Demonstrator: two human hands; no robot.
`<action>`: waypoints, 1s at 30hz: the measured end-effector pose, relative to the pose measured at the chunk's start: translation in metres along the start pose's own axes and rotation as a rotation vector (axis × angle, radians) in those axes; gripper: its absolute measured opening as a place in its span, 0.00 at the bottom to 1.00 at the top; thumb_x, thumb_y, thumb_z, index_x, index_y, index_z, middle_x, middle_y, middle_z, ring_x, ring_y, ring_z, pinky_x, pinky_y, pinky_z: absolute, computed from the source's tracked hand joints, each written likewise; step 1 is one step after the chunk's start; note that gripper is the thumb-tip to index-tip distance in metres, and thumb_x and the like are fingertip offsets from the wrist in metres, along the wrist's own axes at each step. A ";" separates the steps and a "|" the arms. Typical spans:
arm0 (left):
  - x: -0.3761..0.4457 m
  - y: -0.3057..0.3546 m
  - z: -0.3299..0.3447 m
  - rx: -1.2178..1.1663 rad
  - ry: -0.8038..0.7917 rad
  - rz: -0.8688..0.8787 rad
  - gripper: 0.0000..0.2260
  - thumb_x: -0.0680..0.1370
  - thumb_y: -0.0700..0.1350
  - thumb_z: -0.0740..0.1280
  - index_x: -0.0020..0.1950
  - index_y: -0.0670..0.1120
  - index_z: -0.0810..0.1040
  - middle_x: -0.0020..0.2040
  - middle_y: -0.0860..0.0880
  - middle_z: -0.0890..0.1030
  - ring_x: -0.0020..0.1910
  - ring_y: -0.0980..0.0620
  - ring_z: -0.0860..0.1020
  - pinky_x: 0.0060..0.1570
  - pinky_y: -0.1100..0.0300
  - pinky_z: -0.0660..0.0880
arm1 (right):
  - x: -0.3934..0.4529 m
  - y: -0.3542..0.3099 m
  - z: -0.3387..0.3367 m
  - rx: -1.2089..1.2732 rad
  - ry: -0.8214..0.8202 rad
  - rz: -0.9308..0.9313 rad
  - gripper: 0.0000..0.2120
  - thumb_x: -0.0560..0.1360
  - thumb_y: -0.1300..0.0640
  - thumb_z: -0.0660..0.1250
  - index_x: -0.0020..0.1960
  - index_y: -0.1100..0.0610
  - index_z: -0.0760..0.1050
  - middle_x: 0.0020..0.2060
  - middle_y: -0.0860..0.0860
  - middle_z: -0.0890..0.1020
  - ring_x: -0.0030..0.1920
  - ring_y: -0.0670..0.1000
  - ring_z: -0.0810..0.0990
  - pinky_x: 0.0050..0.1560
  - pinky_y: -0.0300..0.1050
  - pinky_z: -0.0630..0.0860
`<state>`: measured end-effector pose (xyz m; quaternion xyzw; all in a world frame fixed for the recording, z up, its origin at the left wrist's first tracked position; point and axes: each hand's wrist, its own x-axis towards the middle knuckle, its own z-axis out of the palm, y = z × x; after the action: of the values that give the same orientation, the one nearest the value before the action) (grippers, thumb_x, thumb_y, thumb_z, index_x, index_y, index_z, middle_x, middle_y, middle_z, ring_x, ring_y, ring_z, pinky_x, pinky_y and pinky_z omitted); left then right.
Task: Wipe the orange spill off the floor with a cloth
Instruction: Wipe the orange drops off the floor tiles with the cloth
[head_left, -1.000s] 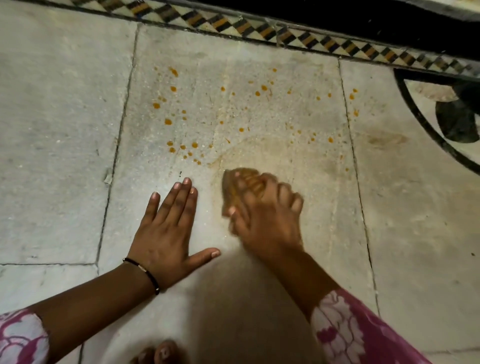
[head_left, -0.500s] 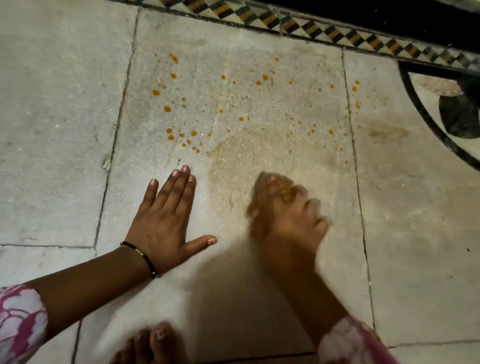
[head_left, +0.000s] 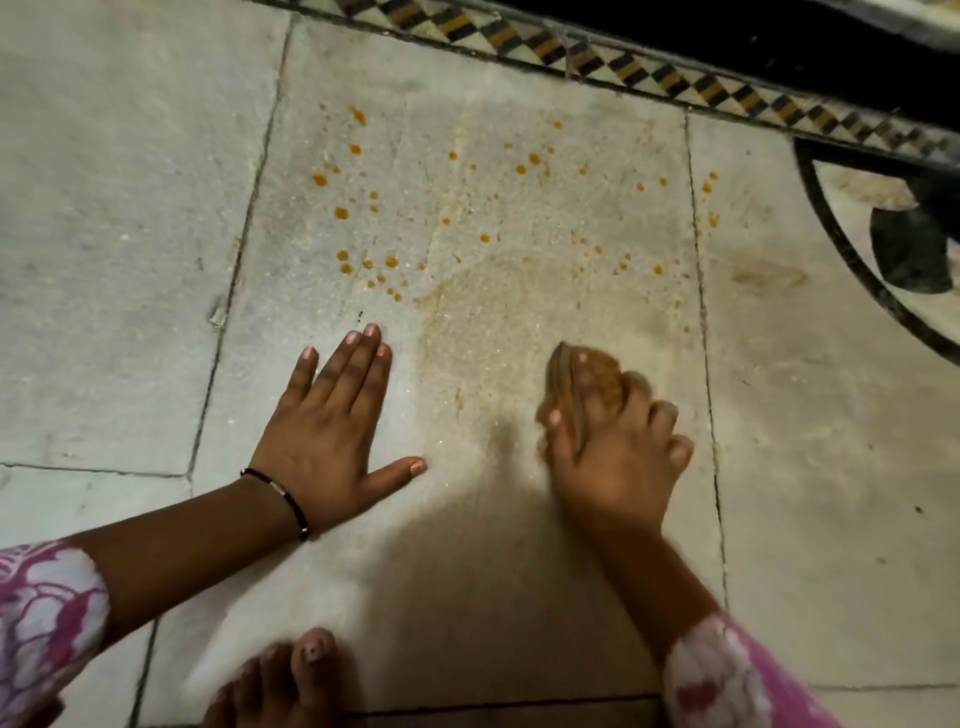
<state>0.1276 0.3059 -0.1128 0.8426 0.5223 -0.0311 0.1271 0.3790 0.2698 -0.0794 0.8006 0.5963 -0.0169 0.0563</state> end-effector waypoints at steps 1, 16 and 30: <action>0.000 0.000 0.001 0.003 -0.003 -0.001 0.44 0.74 0.72 0.46 0.77 0.39 0.52 0.78 0.41 0.51 0.77 0.45 0.49 0.74 0.44 0.46 | -0.024 -0.012 0.004 -0.005 0.003 -0.021 0.26 0.75 0.41 0.55 0.73 0.43 0.60 0.65 0.58 0.70 0.54 0.60 0.68 0.51 0.56 0.66; -0.002 -0.007 0.002 -0.027 0.026 0.047 0.40 0.77 0.69 0.43 0.77 0.38 0.52 0.78 0.40 0.51 0.77 0.45 0.50 0.73 0.44 0.47 | 0.039 0.023 -0.007 -0.014 0.032 -0.064 0.26 0.77 0.46 0.56 0.74 0.40 0.58 0.65 0.55 0.68 0.57 0.57 0.65 0.53 0.55 0.62; -0.004 -0.011 -0.001 -0.078 0.037 0.096 0.41 0.77 0.69 0.44 0.77 0.39 0.53 0.78 0.40 0.51 0.77 0.45 0.49 0.73 0.44 0.46 | 0.069 -0.013 -0.004 0.094 0.074 -0.162 0.23 0.76 0.44 0.56 0.71 0.37 0.63 0.66 0.52 0.68 0.60 0.56 0.66 0.53 0.52 0.61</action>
<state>0.1163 0.3076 -0.1131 0.8617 0.4843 0.0110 0.1512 0.3860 0.3394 -0.0829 0.7518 0.6591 -0.0197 -0.0048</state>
